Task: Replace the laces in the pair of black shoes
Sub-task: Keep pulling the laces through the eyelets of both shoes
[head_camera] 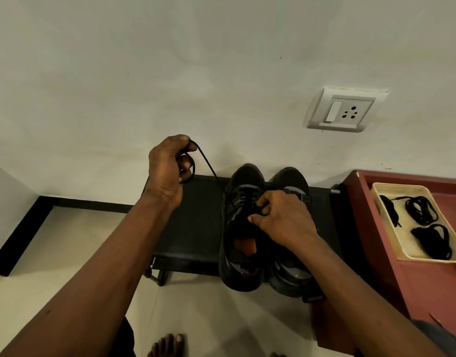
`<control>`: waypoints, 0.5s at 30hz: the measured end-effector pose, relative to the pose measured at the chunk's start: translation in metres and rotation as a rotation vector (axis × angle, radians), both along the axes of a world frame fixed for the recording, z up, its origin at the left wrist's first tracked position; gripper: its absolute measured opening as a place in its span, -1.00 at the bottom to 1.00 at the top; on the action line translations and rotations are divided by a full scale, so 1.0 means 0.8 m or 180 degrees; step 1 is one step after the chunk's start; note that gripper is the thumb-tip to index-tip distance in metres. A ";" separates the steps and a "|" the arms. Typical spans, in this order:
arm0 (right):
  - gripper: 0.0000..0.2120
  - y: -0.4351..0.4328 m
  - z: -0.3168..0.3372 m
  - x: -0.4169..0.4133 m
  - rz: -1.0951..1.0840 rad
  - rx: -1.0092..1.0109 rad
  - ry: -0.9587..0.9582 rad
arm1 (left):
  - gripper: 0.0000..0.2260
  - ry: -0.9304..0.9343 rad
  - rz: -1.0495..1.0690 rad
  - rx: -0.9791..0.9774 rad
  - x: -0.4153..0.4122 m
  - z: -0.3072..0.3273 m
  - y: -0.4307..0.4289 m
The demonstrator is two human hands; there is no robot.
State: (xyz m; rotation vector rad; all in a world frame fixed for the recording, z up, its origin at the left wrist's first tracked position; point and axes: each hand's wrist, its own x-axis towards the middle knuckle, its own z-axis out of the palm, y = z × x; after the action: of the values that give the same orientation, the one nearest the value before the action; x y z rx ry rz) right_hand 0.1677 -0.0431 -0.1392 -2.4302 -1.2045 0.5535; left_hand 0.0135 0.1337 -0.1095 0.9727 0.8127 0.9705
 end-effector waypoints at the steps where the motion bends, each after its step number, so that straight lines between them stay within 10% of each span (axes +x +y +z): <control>1: -0.66 0.001 0.000 -0.001 0.0002 -0.0009 0.0012 | -0.85 0.0040 -0.0062 -0.0063 0.001 -0.001 -0.001; 5: -0.69 0.001 0.001 -0.002 0.0030 -0.0016 0.0049 | -0.89 0.0616 -0.0735 0.0203 0.009 -0.007 -0.011; 11: -0.70 0.002 0.009 0.015 0.0156 -0.0210 0.0599 | -0.84 0.3323 -0.2837 0.2308 0.014 -0.032 -0.036; 15: -0.72 0.000 0.009 0.029 0.0151 -0.0267 0.1085 | -0.88 0.3660 -0.2720 0.2702 0.014 -0.035 -0.035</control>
State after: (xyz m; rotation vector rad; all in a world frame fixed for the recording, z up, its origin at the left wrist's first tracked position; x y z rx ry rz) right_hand 0.1911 -0.0430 -0.1319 -2.2562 -1.1138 1.0038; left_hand 0.0250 0.1053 -0.1376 2.4550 0.7279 -0.1536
